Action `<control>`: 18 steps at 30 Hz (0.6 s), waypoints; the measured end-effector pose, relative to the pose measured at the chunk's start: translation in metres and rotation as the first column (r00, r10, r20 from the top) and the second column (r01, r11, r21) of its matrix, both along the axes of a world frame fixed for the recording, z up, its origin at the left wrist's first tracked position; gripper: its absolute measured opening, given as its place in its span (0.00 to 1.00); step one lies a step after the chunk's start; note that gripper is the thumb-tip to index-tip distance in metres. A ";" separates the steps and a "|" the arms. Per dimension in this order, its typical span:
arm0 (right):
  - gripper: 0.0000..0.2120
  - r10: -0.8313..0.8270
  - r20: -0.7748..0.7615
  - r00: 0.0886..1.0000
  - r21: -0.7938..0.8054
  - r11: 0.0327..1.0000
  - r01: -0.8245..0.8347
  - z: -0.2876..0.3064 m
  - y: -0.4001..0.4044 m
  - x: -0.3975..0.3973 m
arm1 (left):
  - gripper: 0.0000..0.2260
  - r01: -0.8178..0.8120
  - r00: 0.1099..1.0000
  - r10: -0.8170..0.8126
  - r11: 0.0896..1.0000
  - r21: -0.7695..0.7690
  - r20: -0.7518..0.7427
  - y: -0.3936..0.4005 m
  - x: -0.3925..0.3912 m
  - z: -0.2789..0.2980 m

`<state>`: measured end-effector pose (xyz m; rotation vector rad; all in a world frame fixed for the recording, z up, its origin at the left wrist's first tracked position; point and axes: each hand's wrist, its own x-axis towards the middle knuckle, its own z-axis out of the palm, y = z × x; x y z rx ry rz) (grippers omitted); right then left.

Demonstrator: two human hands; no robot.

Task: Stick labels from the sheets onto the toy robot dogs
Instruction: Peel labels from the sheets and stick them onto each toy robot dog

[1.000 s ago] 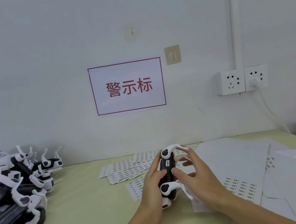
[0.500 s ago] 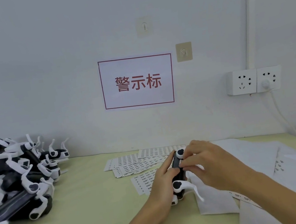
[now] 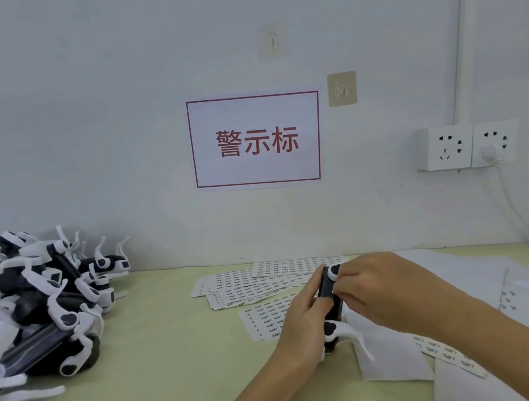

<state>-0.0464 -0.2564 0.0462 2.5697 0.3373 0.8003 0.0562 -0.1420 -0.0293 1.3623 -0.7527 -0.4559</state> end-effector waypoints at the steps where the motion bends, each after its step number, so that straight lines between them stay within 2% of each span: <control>1: 0.16 -0.012 -0.005 1.000 -0.026 1.000 0.012 0.001 0.001 0.000 | 0.23 -0.007 1.000 0.007 1.000 0.004 0.011 0.000 0.001 -0.001; 6: 0.17 -0.005 -0.022 1.000 0.012 1.000 0.005 0.002 0.005 0.004 | 0.26 0.009 0.999 -0.010 1.000 0.009 0.050 0.003 0.001 0.002; 10: 0.08 -0.063 -0.116 0.991 0.014 0.998 0.065 0.003 0.004 0.010 | 0.24 0.007 0.998 -0.007 1.000 0.003 0.068 0.003 0.000 0.002; 13: 0.08 -0.023 -0.127 0.992 0.071 0.997 0.032 0.005 0.006 0.011 | 0.24 -0.004 0.997 0.003 1.000 0.013 0.082 0.003 -0.002 0.002; 15: 0.06 -0.043 -0.181 0.983 0.134 0.989 0.068 0.005 0.003 0.011 | 0.23 0.008 0.997 -0.007 1.000 -0.009 0.076 0.004 -0.004 0.003; 18: 0.05 0.031 -0.143 0.989 0.431 0.901 0.035 0.004 -0.009 0.007 | 0.22 0.005 0.999 -0.004 1.000 -0.017 0.052 0.006 -0.005 0.004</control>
